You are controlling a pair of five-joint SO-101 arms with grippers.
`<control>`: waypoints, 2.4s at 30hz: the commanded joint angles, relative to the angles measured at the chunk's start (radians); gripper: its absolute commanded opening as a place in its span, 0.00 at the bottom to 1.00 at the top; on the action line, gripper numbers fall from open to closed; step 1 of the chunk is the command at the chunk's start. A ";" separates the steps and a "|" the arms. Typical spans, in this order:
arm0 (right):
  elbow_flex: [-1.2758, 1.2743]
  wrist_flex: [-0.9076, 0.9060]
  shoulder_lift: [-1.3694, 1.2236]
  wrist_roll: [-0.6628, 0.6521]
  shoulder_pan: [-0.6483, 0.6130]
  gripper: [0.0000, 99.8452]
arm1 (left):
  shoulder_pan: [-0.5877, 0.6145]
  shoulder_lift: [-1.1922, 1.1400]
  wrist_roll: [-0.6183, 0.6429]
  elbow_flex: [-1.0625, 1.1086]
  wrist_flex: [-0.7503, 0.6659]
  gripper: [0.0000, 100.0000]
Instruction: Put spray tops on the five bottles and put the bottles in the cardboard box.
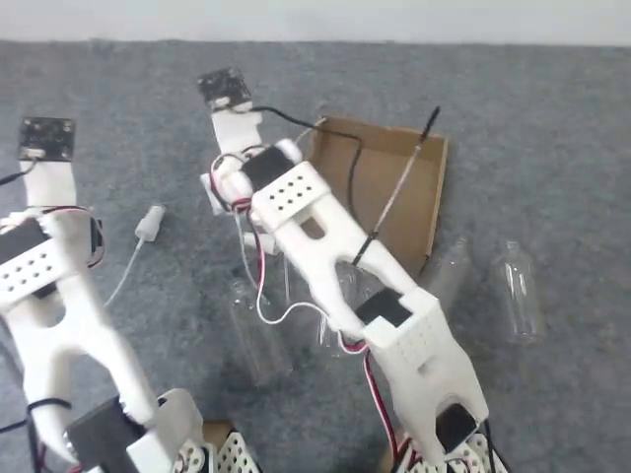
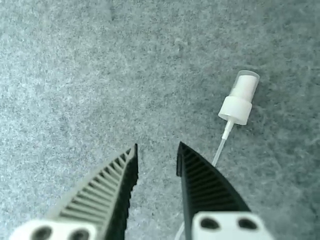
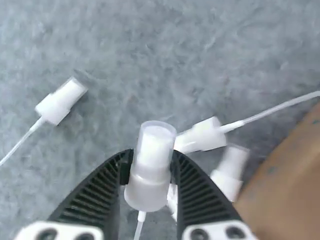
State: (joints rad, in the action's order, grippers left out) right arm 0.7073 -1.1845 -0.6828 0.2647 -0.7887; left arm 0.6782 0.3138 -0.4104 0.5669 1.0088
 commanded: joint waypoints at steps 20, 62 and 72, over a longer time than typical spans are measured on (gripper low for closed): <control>0.011 -0.521 0.248 -0.382 0.194 0.26 | -0.020 0.015 -0.006 0.010 0.008 0.11; -0.973 -0.028 0.644 -0.753 1.127 0.27 | -0.275 0.014 -0.049 -0.185 0.302 0.11; -0.976 0.022 0.481 -0.752 1.093 0.27 | -0.273 0.012 -0.049 -0.183 0.302 0.11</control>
State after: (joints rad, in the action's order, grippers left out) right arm -0.2731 -1.1922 -0.1903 -0.5025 0.3007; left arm 0.4020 0.3138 -0.4503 0.4335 1.3203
